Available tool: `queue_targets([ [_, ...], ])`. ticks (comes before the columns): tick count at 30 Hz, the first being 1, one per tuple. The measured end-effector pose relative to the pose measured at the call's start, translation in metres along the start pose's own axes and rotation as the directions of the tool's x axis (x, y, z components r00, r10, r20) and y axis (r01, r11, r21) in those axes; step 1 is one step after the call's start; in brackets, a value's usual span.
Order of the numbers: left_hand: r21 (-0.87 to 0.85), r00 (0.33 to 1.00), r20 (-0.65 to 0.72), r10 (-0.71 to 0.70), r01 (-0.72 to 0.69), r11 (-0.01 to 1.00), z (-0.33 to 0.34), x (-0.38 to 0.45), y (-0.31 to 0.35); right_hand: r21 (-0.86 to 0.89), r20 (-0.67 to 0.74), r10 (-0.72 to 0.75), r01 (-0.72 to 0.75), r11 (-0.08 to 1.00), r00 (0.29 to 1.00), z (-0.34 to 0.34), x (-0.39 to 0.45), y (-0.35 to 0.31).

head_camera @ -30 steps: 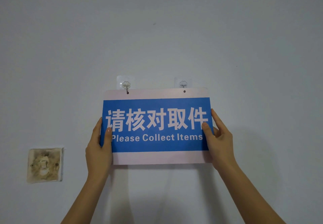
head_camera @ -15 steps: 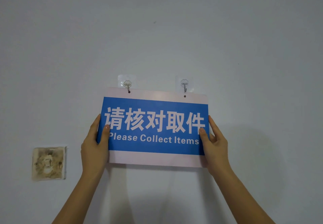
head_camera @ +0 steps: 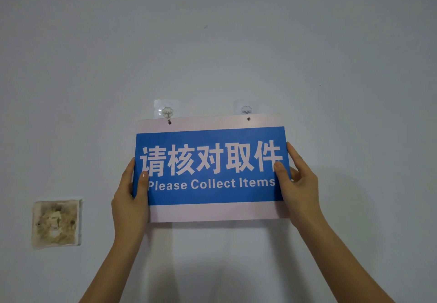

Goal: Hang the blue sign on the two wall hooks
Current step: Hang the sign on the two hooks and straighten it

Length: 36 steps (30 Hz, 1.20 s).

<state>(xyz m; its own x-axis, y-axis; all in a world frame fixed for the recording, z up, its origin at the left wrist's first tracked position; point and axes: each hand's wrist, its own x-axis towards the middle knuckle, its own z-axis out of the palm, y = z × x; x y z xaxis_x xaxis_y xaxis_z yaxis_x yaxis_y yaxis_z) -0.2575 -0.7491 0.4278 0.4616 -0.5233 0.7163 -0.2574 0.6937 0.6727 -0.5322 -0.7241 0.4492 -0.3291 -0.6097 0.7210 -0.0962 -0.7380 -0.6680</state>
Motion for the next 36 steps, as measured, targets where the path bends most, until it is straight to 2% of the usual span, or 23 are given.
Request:
queue_targets([
  [10,-0.063,0.999,0.002,-0.032,0.032,0.997,0.004,-0.003,0.000,-0.067,0.022,0.001,0.000,0.998,1.000,-0.004,0.010,-0.011],
  [26,0.000,1.000,-0.004,-0.004,0.004,1.000,-0.005,0.000,0.007,-0.015,0.031,0.062,-0.062,0.998,0.998,-0.003,-0.003,-0.012],
  [36,-0.025,0.999,-0.019,-0.032,0.031,0.999,0.002,-0.005,0.009,-0.060,0.032,0.018,-0.016,0.998,0.999,-0.008,0.004,-0.024],
])
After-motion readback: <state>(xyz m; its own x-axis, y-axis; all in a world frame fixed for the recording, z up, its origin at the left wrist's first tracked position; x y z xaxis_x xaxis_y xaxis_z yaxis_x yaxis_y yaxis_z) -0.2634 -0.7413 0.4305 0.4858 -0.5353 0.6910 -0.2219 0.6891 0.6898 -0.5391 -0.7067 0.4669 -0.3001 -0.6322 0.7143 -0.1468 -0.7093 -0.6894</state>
